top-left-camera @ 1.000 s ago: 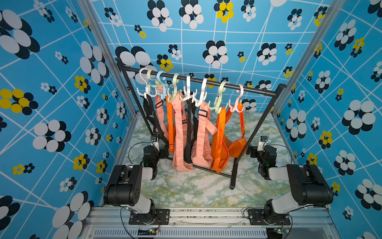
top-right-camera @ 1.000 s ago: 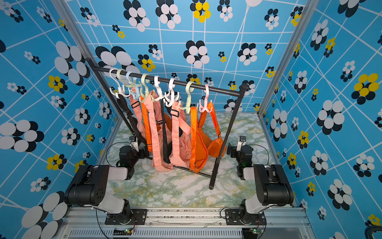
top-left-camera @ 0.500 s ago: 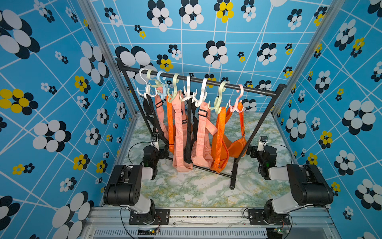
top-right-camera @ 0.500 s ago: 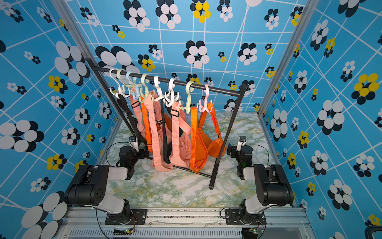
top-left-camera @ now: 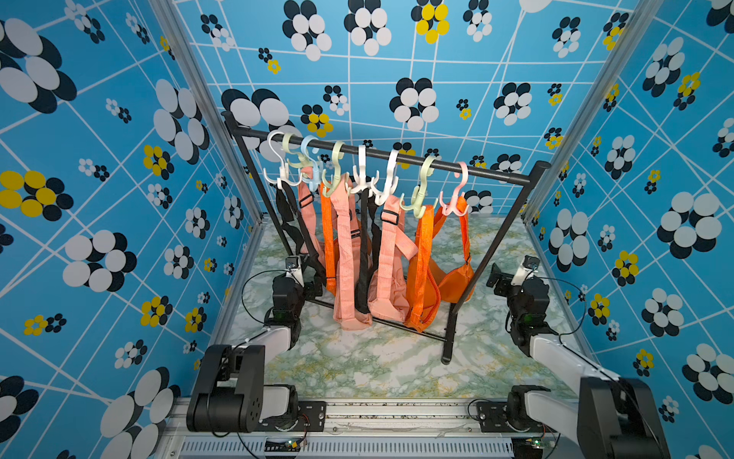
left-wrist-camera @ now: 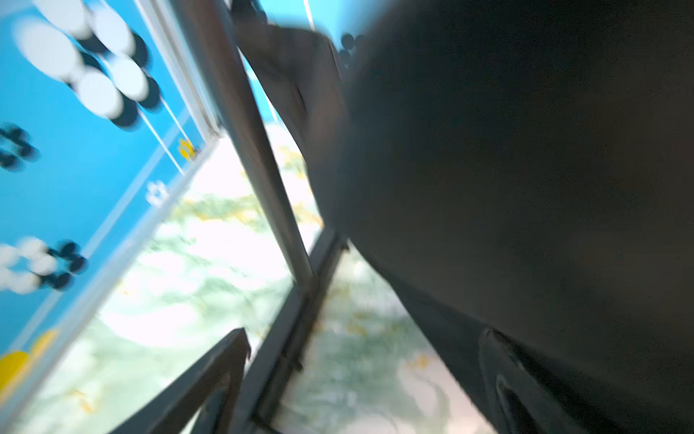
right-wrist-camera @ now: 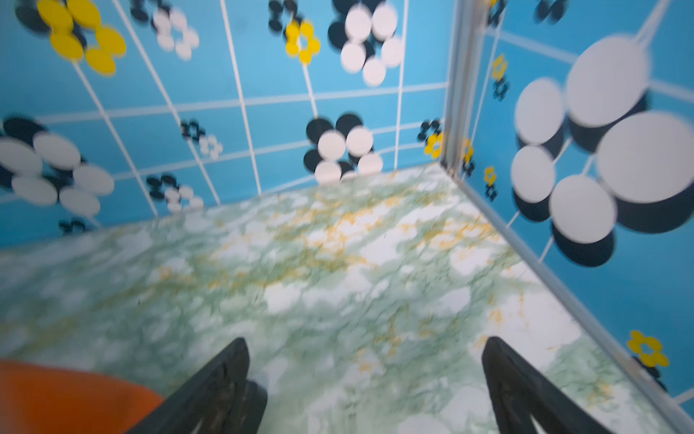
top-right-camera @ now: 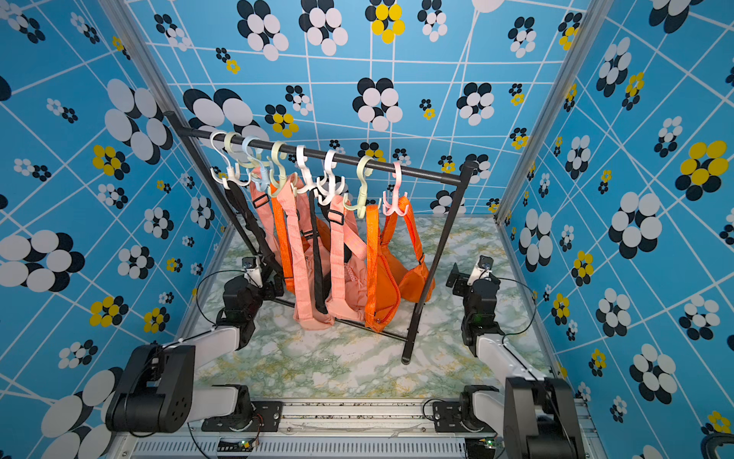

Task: Take the bag off the hook
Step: Adjust the clothesline at the center of the board.

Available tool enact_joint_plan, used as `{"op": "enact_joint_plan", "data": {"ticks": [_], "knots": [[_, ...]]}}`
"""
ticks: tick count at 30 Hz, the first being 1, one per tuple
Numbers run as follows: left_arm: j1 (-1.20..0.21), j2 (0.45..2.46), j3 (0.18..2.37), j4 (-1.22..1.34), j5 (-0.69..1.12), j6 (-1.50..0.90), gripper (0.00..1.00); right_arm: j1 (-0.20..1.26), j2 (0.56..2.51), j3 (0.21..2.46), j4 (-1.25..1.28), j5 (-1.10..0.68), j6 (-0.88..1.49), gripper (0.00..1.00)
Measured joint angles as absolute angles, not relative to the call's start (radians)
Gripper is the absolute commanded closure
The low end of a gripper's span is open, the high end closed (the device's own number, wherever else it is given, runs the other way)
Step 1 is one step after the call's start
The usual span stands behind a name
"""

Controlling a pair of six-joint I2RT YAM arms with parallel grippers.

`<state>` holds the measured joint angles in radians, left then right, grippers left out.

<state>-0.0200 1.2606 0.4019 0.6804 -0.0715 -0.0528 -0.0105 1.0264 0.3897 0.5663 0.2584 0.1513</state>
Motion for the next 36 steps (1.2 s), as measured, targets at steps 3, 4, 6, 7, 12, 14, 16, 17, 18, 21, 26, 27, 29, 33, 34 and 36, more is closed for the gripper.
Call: {"op": "enact_joint_plan", "data": {"ticks": [3, 4, 6, 7, 12, 14, 16, 17, 18, 21, 26, 27, 29, 33, 34, 36], "knots": [[-0.020, 1.165, 0.488, 0.552, -0.188, -0.160, 0.01, -0.004, 0.830, 0.453, 0.364, 0.371, 0.205, 0.01], [-0.020, 1.138, 0.524, 0.501, -0.231, -0.205, 0.01, -0.002, 0.778, 0.482, 0.283, 0.412, 0.224, 0.00], [-0.019, 1.101, 0.577, 0.434, -0.285, -0.270, 0.01, -0.002, 0.712, 0.542, 0.146, 0.478, 0.253, 0.01], [-0.019, 1.083, 0.595, 0.405, -0.306, -0.300, 0.01, -0.002, 0.687, 0.571, 0.082, 0.503, 0.268, 0.01], [-0.019, 0.974, 0.617, 0.229, -0.387, -0.482, 0.01, -0.002, 0.615, 0.695, -0.158, 0.526, 0.295, 0.01], [-0.009, 0.912, 0.617, 0.152, -0.405, -0.556, 0.01, -0.002, 0.588, 0.719, -0.191, 0.442, 0.271, 0.00], [0.002, 0.843, 0.615, 0.109, -0.410, -0.602, 0.01, -0.002, 0.550, 0.719, -0.205, 0.339, 0.250, 0.00], [0.007, 0.805, 0.614, 0.092, -0.410, -0.620, 0.01, -0.002, 0.536, 0.722, -0.213, 0.290, 0.244, 0.00], [0.012, 0.764, 0.614, 0.073, -0.412, -0.641, 0.01, -0.002, 0.531, 0.735, -0.229, 0.235, 0.239, 0.00], [0.025, 0.682, 0.619, 0.003, -0.419, -0.694, 0.00, -0.002, 0.554, 0.805, -0.276, 0.085, 0.223, 0.09], [0.049, 0.651, 0.652, -0.098, -0.402, -0.699, 0.03, 0.001, 0.604, 0.919, -0.307, -0.155, 0.215, 0.41], [0.050, 0.651, 0.662, -0.118, -0.395, -0.696, 0.01, 0.004, 0.613, 0.934, -0.308, -0.196, 0.217, 0.41], [0.051, 0.653, 0.684, -0.154, -0.389, -0.691, 0.01, 0.014, 0.626, 0.950, -0.308, -0.259, 0.218, 0.40], [0.059, 0.677, 0.736, -0.192, -0.382, -0.676, 0.01, 0.044, 0.641, 0.954, -0.335, -0.350, 0.213, 0.32], [0.061, 0.688, 0.750, -0.196, -0.380, -0.667, 0.01, 0.049, 0.648, 0.958, -0.347, -0.364, 0.212, 0.30], [0.067, 0.720, 0.783, -0.202, -0.371, -0.648, 0.01, 0.061, 0.669, 0.978, -0.381, -0.388, 0.202, 0.27]]}}
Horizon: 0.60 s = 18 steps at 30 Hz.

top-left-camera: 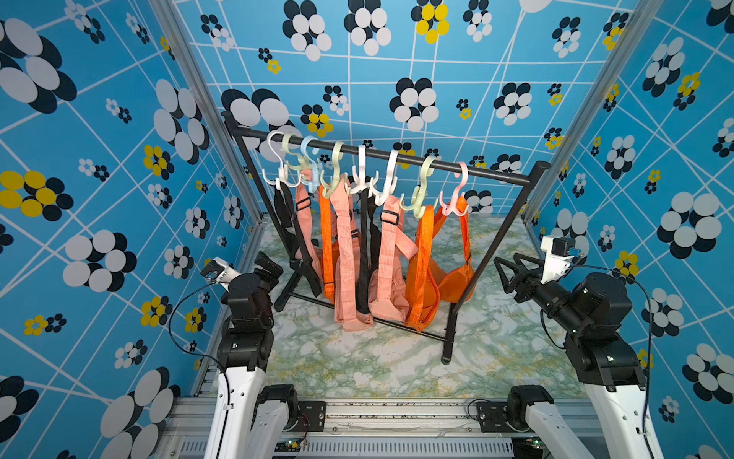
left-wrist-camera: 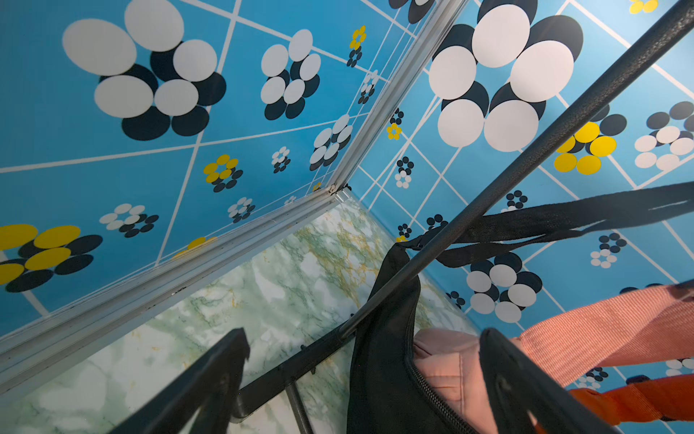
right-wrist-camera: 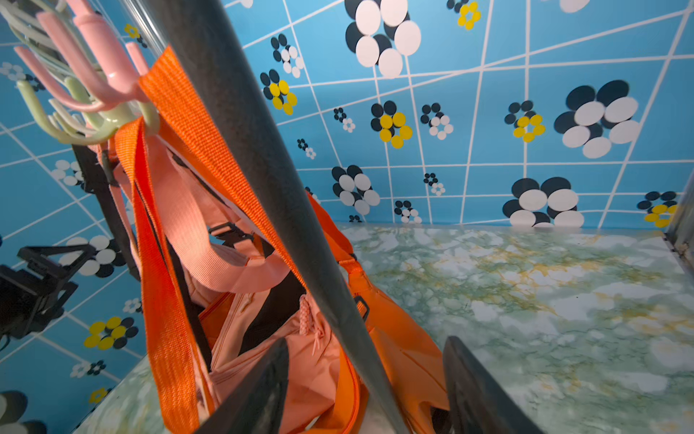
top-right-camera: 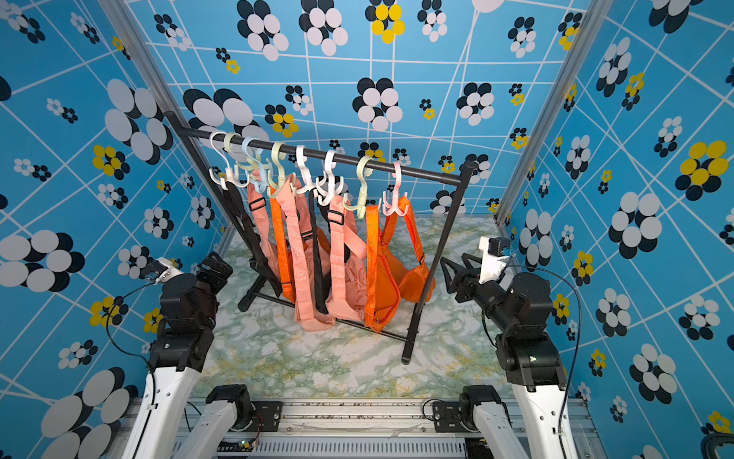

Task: Take the bag off the hook
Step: Adjust the clothesline at the center of the board.

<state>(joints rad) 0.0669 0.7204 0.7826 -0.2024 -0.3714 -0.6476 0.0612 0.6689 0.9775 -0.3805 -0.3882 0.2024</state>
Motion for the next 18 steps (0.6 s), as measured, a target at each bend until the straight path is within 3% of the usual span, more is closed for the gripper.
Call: {"op": "enact_joint_plan", "data": {"ticks": [3, 9, 14, 18], "knots": [[0.081, 0.775, 0.820, -0.195, -0.345, -0.617, 0.01, 0.076, 0.682, 0.984, -0.402, -0.400, 0.195, 0.29], [0.126, 0.900, 0.869, -0.172, -0.221, -0.550, 0.01, 0.078, 0.709, 0.975, -0.397, -0.389, 0.208, 0.57], [0.211, 1.050, 0.985, -0.164, -0.054, -0.538, 0.00, 0.082, 0.816, 0.974, -0.351, -0.378, 0.237, 0.62], [0.282, 1.150, 1.040, -0.139, 0.107, -0.552, 0.06, 0.084, 0.873, 0.974, -0.309, -0.345, 0.255, 0.64]]}}
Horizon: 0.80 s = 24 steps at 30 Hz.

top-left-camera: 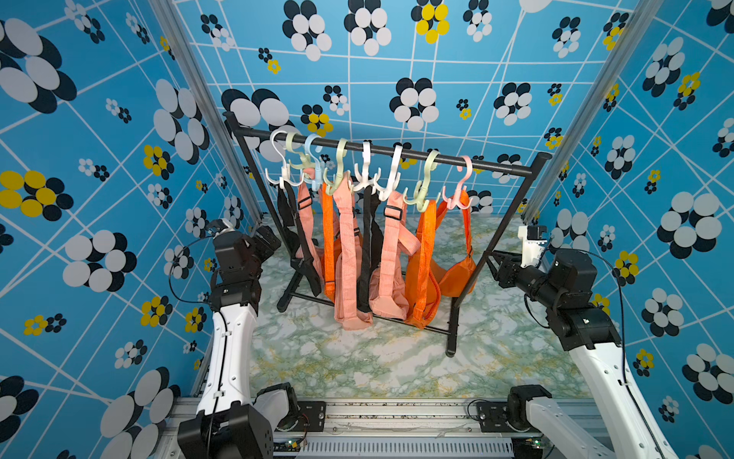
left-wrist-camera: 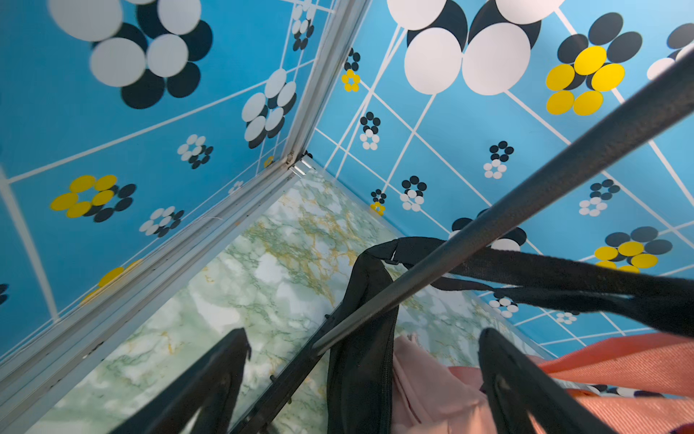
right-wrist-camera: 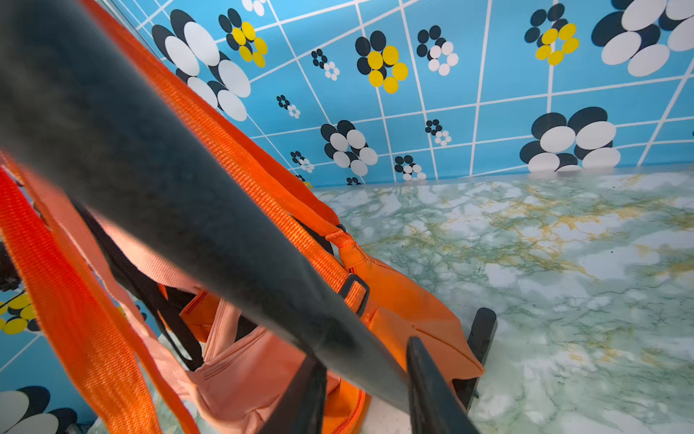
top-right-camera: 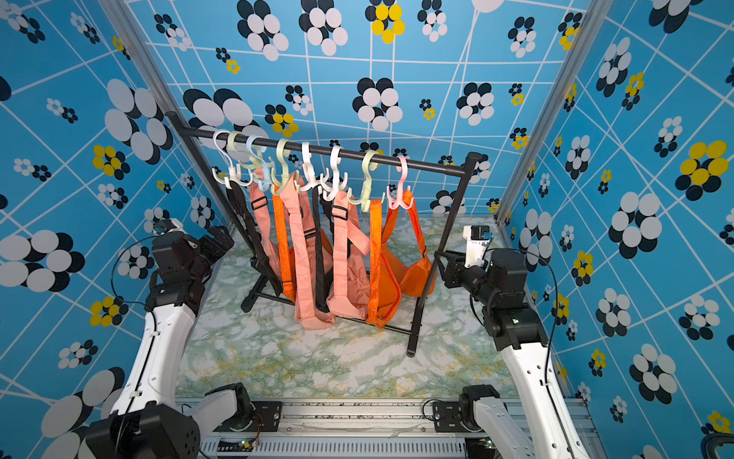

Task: Take the bag off the hook
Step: Adjust the clothesline at the center of the board.

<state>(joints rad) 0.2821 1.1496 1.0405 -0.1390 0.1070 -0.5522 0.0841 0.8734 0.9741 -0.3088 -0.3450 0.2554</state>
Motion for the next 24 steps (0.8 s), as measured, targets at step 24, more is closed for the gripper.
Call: {"op": "enact_joint_plan", "data": {"ticks": [24], "knots": [[0.246, 1.531, 1.314, -0.060, 0.483, -0.576, 0.35, 0.031, 1.344, 1.230, -0.163, -0.254, 0.221, 0.78]]}}
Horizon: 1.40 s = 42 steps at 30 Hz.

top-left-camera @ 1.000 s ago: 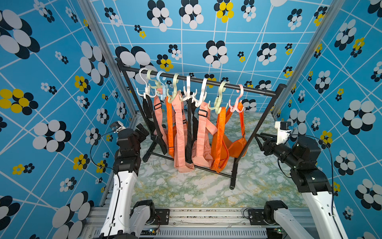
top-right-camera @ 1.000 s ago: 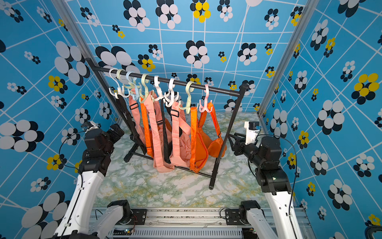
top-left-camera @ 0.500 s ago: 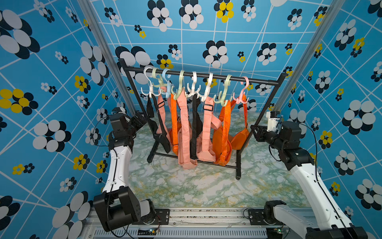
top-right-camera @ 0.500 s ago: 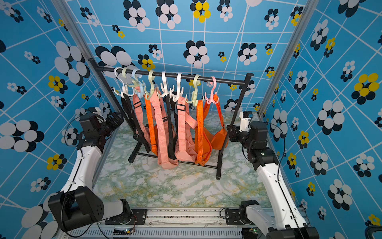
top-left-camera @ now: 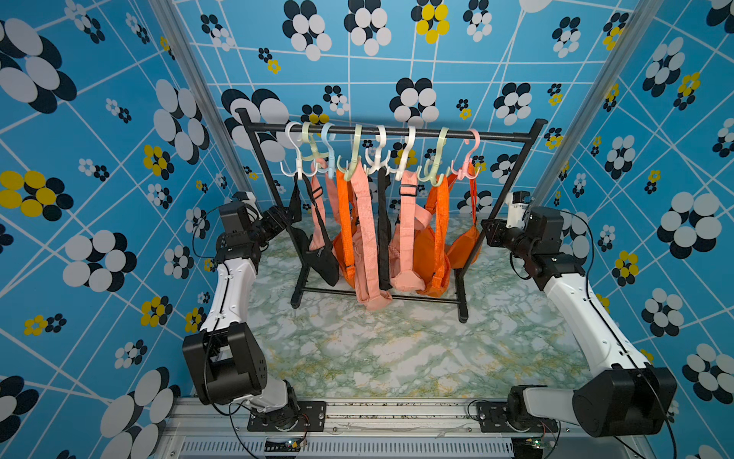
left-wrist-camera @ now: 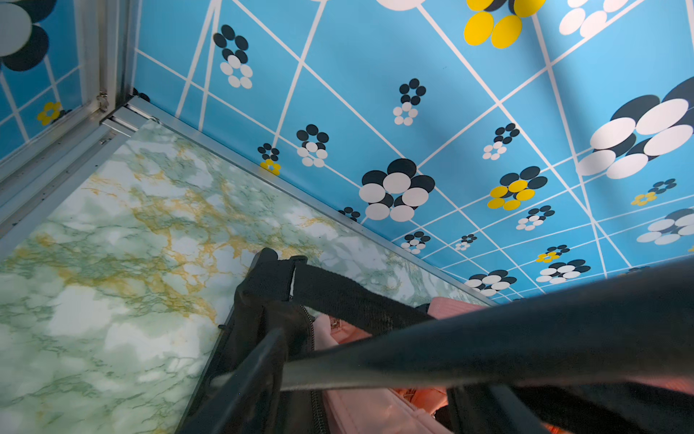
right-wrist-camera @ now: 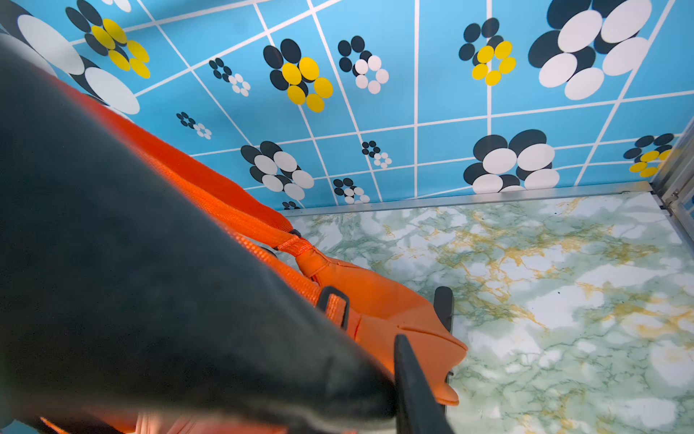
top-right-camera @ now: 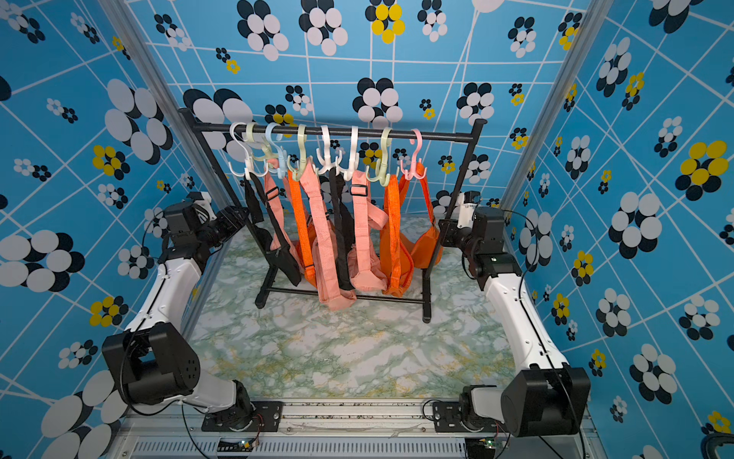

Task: Take the bag off the hook
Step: Adjust the clothesline at the center of the board.

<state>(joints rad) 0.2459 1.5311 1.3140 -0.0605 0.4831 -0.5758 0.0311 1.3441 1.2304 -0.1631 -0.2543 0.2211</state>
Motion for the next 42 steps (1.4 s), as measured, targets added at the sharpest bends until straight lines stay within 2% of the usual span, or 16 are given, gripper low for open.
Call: {"op": "enact_joint_plan", "data": {"ticks": [13, 25, 33, 34, 36, 38, 41, 42], "knots": [[0.120, 1.729, 1.551, -0.103, 0.433, -0.495, 0.52, -0.054, 1.596, 1.460, -0.139, -0.318, 0.197, 0.84], [0.052, 1.846, 1.684, -0.105, 0.400, -0.471, 0.53, -0.119, 1.864, 1.771, -0.175, -0.399, 0.190, 0.86], [0.019, 1.902, 1.744, -0.104, 0.392, -0.471, 0.53, -0.152, 1.948, 1.875, -0.184, -0.434, 0.192, 0.85], [0.016, 1.903, 1.745, -0.104, 0.391, -0.471, 0.50, -0.154, 1.950, 1.879, -0.186, -0.434, 0.192, 0.85], [0.012, 1.903, 1.746, -0.105, 0.389, -0.470, 0.32, -0.156, 1.951, 1.885, -0.199, -0.436, 0.191, 0.80], [0.007, 1.903, 1.747, -0.110, 0.390, -0.479, 0.23, -0.156, 1.951, 1.886, -0.205, -0.439, 0.197, 0.72], [-0.002, 1.900, 1.747, -0.118, 0.390, -0.478, 0.16, -0.158, 1.945, 1.886, -0.234, -0.457, 0.261, 0.51], [-0.006, 1.891, 1.739, -0.120, 0.386, -0.475, 0.02, -0.158, 1.937, 1.882, -0.248, -0.459, 0.281, 0.45]]}}
